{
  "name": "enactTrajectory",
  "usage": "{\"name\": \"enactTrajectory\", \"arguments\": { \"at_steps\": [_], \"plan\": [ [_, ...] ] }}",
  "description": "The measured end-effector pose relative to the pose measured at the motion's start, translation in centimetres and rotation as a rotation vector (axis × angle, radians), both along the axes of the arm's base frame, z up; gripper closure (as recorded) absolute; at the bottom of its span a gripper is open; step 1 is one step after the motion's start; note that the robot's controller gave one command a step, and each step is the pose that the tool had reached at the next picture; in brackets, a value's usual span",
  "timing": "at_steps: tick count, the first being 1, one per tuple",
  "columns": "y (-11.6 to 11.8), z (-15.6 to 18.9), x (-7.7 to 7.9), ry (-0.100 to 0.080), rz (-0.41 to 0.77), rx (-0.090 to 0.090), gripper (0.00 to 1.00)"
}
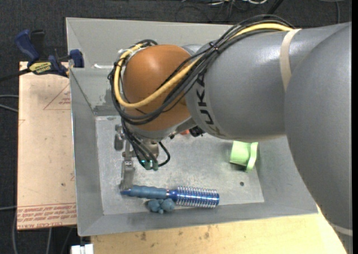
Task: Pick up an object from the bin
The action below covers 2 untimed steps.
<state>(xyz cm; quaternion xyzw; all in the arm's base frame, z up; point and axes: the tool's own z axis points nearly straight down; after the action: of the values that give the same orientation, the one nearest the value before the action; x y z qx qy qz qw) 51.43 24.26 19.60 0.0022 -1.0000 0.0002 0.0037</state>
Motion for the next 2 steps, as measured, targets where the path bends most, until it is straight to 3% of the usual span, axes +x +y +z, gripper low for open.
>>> {"name": "enactTrajectory", "arguments": {
  "at_steps": [1, 2],
  "plan": [
    [-6.9, -7.2, -3.1, 0.003, -0.013, -0.005, 0.00],
    [-10.3, -13.0, -0.9, -0.003, -0.056, -0.001, 0.00]
  ]
}}
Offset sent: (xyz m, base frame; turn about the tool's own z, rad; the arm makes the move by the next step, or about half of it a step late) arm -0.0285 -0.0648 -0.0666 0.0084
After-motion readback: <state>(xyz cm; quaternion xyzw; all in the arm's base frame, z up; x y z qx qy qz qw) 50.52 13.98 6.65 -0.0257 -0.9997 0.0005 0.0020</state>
